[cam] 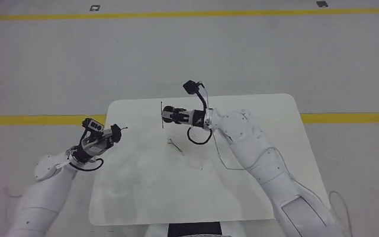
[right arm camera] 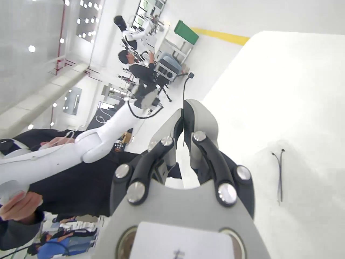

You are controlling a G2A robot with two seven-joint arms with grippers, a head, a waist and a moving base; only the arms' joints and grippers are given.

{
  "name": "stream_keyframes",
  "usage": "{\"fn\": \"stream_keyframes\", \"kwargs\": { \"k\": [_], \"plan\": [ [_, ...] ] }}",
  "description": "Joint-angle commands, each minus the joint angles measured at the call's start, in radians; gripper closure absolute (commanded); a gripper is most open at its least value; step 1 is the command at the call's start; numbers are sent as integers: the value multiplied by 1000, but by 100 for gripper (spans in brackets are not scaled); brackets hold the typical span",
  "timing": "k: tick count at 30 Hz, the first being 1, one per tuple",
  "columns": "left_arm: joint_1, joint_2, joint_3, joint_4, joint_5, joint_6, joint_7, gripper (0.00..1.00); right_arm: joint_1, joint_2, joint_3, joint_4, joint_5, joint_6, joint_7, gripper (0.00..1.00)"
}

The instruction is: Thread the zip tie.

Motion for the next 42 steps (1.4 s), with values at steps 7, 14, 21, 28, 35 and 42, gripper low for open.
{"fn": "stream_keyframes", "kwargs": {
  "k": [7,14,21,28,35,42],
  "plan": [
    [-32,-24,55,39,-18,-60,25,100,-32,-8,-35,-45,-18,7,-137,100],
    [-38,-35,80,44,-12,-57,28,100,-39,-18,-62,-47,-20,28,-218,100],
    [-38,-35,80,44,-12,-57,28,100,-39,-18,-62,-47,-20,28,-218,100],
    [-22,-64,79,-5,31,-60,84,100,-69,-33,-104,-86,-70,86,-370,100],
    [-1,-136,-14,-26,116,-60,113,100,-80,-52,-143,-97,-137,124,-538,100],
    [0,-228,-108,-12,159,-60,82,100,-89,-63,-159,-85,-175,128,-624,100]
  ]
}}
